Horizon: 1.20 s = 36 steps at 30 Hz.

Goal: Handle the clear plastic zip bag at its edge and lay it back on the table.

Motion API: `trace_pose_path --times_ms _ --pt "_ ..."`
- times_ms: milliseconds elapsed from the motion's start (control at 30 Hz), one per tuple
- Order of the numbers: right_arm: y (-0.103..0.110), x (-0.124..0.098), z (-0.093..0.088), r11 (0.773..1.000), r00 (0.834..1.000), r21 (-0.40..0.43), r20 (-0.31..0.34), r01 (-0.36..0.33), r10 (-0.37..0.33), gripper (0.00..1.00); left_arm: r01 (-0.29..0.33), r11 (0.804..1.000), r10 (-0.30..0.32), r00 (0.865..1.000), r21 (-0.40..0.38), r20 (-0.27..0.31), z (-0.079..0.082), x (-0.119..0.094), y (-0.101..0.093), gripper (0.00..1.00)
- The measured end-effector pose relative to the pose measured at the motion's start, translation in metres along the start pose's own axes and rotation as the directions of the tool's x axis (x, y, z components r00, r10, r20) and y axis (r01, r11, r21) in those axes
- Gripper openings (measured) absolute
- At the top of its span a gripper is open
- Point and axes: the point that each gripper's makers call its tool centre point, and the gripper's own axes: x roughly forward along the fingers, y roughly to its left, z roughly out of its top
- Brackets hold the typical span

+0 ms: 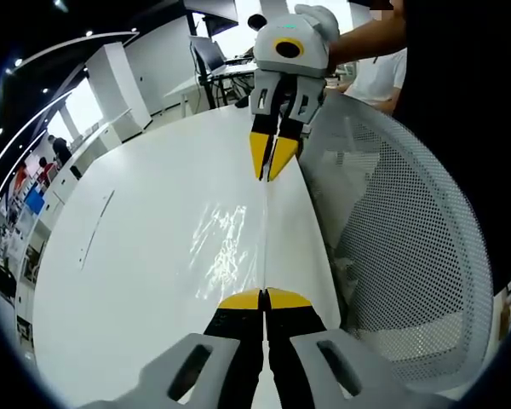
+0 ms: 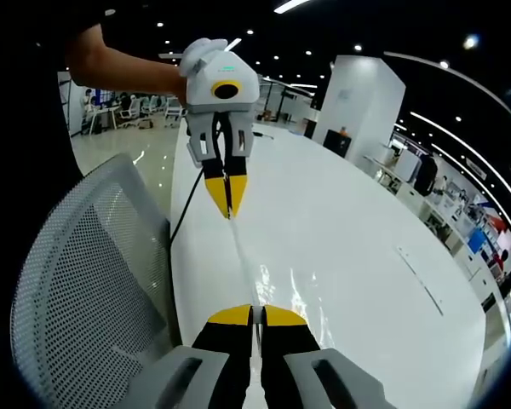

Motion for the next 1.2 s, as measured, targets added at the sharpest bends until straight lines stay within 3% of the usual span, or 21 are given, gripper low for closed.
trace_pose_path --times_ms 1200 --pt "-0.0020 -0.0065 -0.0060 1.000 1.000 0.013 -0.006 0.017 -0.017 0.00 -0.004 1.000 0.004 1.000 -0.002 -0.005 -0.0022 -0.0017 0.0017 0.00"
